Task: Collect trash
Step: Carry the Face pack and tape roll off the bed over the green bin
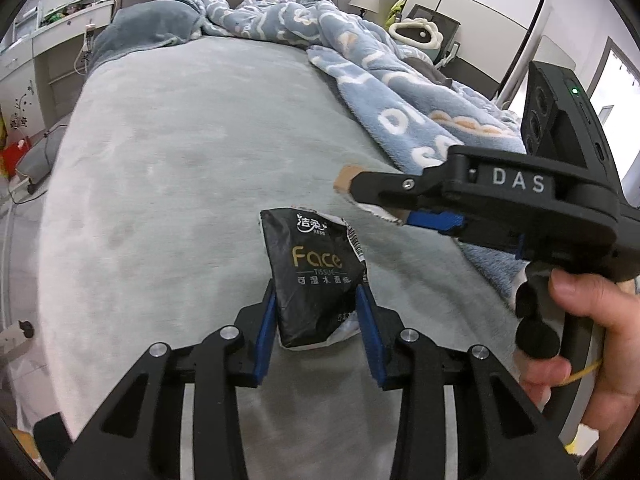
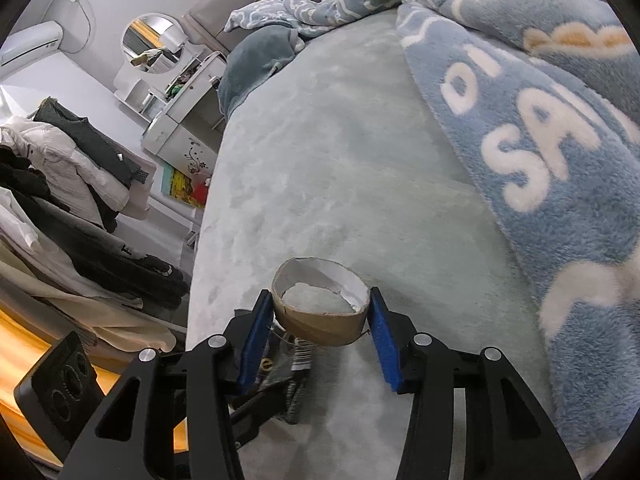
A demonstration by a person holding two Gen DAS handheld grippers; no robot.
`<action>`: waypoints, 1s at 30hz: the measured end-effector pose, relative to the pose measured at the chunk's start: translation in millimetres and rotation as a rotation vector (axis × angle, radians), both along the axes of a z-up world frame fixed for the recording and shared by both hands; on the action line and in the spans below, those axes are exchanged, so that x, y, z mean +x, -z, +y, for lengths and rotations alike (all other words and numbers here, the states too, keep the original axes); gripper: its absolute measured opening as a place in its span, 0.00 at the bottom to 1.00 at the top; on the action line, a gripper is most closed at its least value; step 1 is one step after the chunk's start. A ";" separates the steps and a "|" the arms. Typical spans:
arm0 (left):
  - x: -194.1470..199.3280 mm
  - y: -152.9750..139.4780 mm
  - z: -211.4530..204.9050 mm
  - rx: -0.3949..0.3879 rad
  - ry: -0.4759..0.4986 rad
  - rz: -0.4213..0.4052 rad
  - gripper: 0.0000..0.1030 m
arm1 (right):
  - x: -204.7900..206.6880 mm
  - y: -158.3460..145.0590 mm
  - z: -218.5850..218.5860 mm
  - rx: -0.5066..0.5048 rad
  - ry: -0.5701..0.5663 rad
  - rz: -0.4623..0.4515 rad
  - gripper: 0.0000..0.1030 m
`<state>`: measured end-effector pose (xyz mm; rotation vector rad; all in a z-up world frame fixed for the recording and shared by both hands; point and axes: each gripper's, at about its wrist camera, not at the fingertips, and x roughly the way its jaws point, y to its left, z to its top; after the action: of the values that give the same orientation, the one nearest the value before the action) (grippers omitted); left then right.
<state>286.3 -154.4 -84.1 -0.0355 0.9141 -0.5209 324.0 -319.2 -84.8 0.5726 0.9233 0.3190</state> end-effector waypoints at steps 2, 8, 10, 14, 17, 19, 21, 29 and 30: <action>-0.3 -2.9 11.0 0.006 -0.011 -0.003 0.40 | 2.3 -2.6 7.3 -0.006 -0.010 -0.008 0.47; -0.6 -8.5 44.7 0.046 -0.053 0.003 0.40 | 5.7 -10.8 36.8 -0.071 -0.061 -0.039 0.47; -1.5 -10.3 57.7 0.053 -0.068 0.006 0.40 | 5.9 -13.7 51.0 -0.095 -0.084 -0.051 0.47; -2.2 -13.4 82.0 0.062 -0.099 0.010 0.40 | 6.7 -17.6 73.4 -0.158 -0.128 -0.072 0.47; -1.1 -15.6 100.0 0.067 -0.125 0.016 0.40 | 7.3 -19.0 90.7 -0.190 -0.163 -0.086 0.47; -1.9 -16.6 112.8 0.071 -0.142 0.022 0.40 | 7.5 -19.6 102.1 -0.204 -0.186 -0.096 0.47; -2.1 -17.3 124.0 0.075 -0.158 0.029 0.40 | 7.3 -20.8 116.0 -0.234 -0.213 -0.111 0.47; -7.4 -20.0 168.8 0.094 -0.215 0.044 0.40 | 3.6 -27.0 156.1 -0.265 -0.290 -0.163 0.47; -8.4 -20.1 173.6 0.098 -0.221 0.045 0.40 | 2.6 -27.0 162.7 -0.270 -0.304 -0.169 0.47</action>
<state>277.9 19.1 -64.0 -0.0592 0.9653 -0.2709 326.6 -156.5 -57.8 0.1528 0.8718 0.4994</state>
